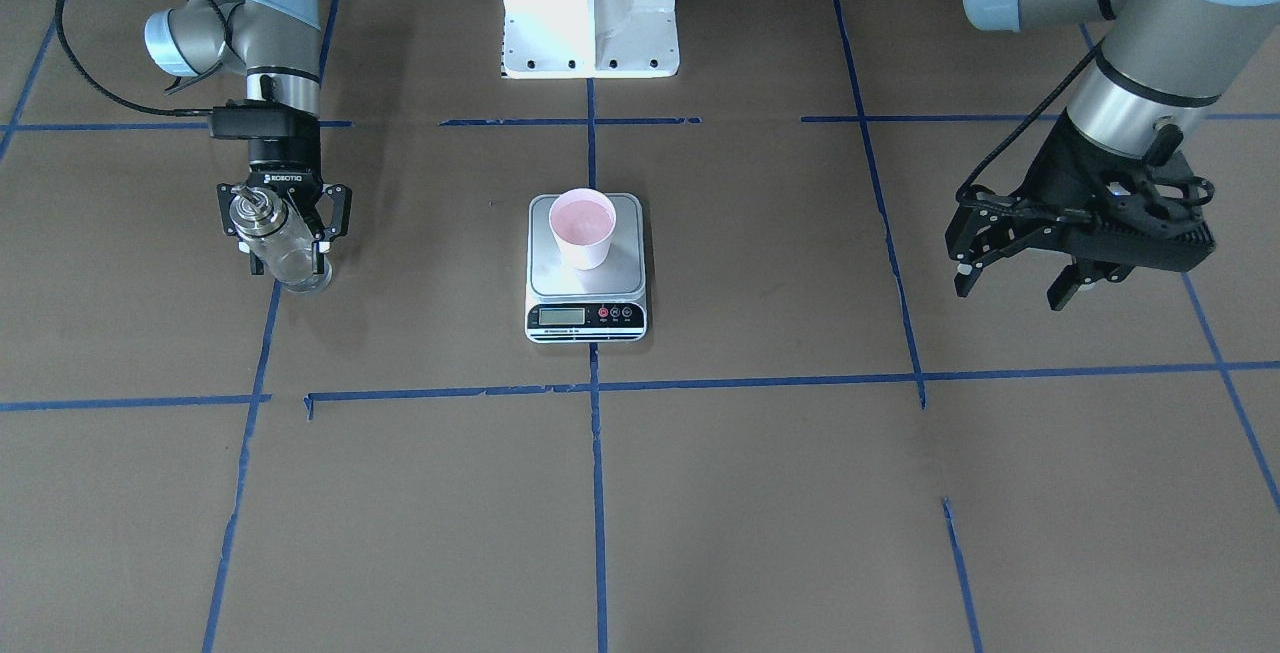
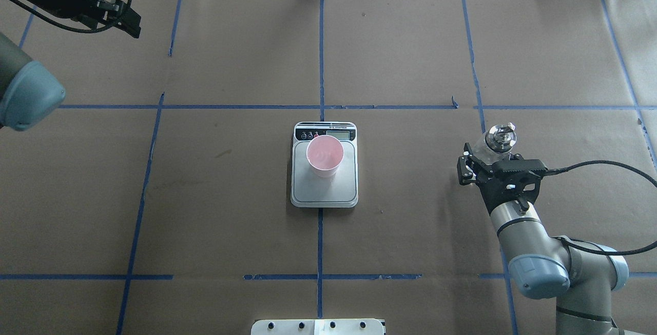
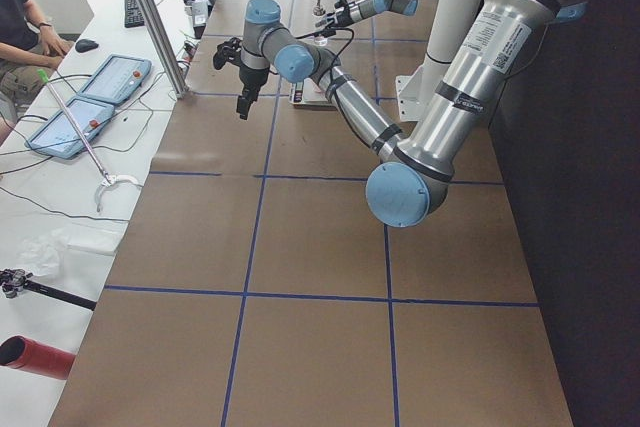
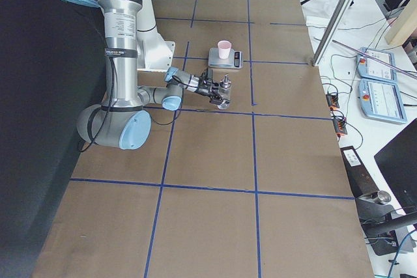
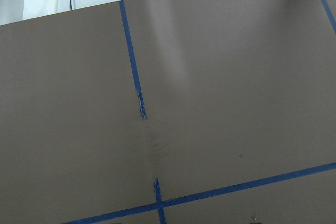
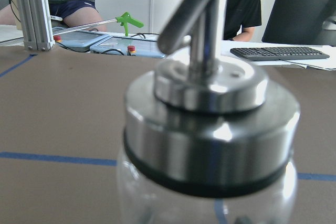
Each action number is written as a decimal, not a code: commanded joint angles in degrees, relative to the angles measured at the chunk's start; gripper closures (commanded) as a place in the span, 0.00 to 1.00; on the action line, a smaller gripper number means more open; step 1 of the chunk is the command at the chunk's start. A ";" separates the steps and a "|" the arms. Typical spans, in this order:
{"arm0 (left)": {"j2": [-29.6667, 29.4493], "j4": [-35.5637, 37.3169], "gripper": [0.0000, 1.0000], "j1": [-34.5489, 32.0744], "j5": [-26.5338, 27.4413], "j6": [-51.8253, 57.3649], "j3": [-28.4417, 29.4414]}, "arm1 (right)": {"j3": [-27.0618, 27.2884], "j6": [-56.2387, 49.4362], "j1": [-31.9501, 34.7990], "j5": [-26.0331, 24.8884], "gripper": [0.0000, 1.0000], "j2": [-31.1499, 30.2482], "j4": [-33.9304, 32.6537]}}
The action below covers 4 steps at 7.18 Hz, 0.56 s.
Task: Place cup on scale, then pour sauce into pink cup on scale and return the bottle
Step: 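Carry the glass bottle with the right gripper toward the pink cup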
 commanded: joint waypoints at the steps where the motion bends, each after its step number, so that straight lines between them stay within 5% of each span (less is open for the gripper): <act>1: 0.07 0.03 0.14 0.00 -0.18 -0.07 -0.15 | 1.84 -3.92 0.15 0.08 1.00 2.85 0.48; 4: 0.16 0.12 0.13 0.26 -0.35 -0.42 0.03 | 2.11 -15.93 -0.03 3.33 1.00 6.22 -1.09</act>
